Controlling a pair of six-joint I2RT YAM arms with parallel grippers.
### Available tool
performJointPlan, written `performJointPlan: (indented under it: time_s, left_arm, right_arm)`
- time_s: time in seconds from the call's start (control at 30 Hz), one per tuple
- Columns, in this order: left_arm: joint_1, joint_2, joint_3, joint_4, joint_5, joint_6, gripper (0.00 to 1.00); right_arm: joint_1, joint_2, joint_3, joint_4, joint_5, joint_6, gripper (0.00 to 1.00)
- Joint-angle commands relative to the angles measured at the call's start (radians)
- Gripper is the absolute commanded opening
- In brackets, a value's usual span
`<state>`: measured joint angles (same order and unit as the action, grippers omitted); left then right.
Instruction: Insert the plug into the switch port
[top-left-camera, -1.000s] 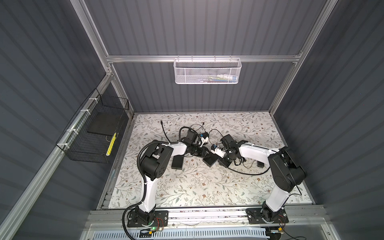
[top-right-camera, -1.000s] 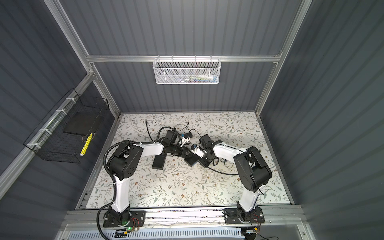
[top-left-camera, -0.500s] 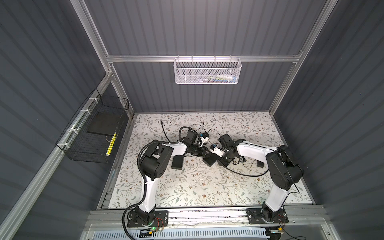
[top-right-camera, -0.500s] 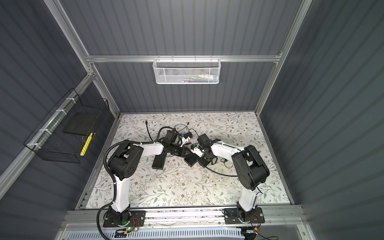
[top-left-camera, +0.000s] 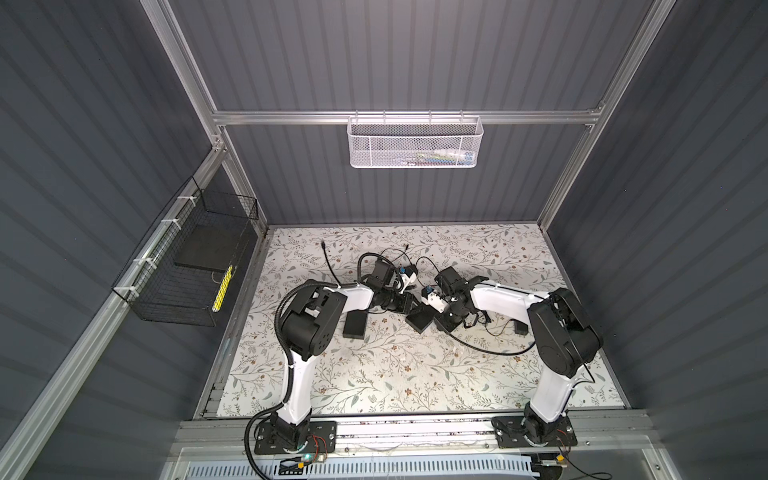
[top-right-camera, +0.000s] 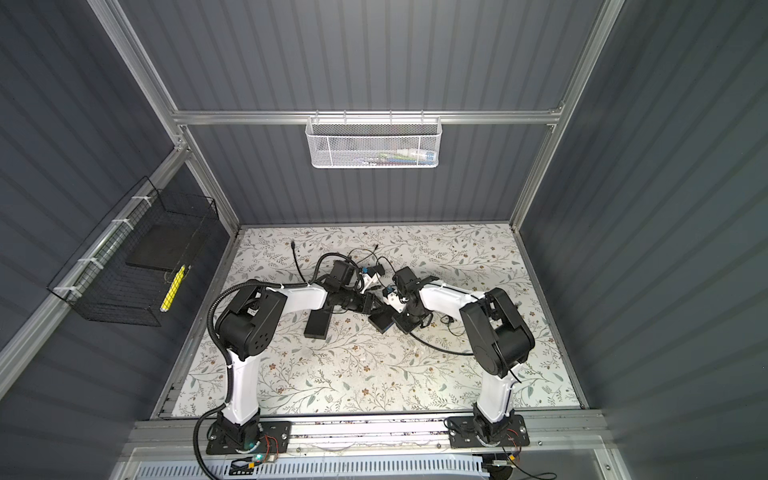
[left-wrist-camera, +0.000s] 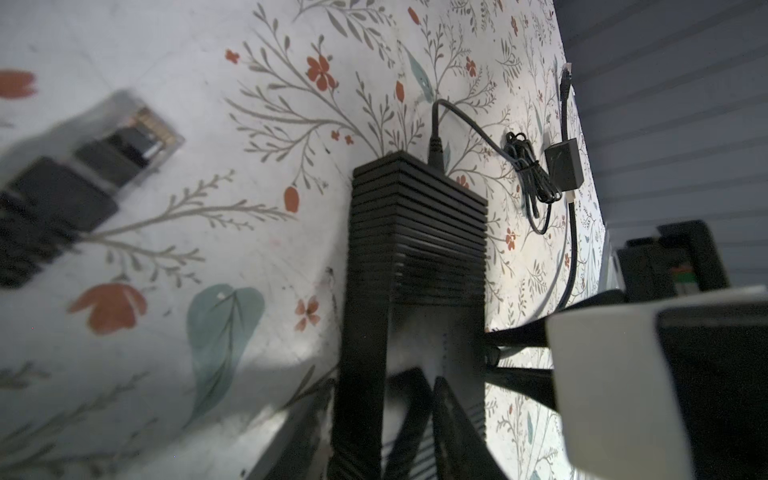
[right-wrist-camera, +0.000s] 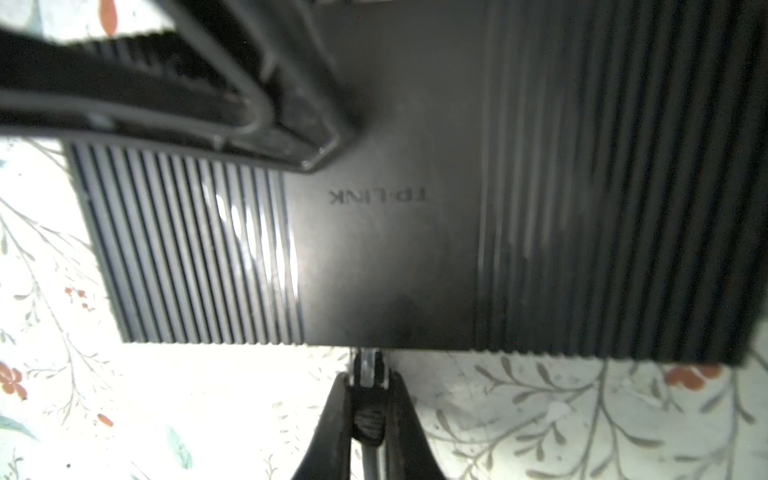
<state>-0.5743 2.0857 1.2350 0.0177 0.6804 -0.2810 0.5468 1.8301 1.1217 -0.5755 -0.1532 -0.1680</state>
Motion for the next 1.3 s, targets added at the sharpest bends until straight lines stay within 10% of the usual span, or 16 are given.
performJointPlan:
  time_s: [0.0,1.27]
  left_arm:
    - [-0.006,0.022,-0.006,-0.003,0.036,-0.003,0.37]
    - [-0.010,0.052,-0.002,0.014,0.054,-0.009,0.35]
  right_arm:
    - [0.002,-0.003,0.035,0.020,0.012,0.025,0.00]
    - [0.030,0.012,0.080,0.046,-0.006,0.058,0.00]
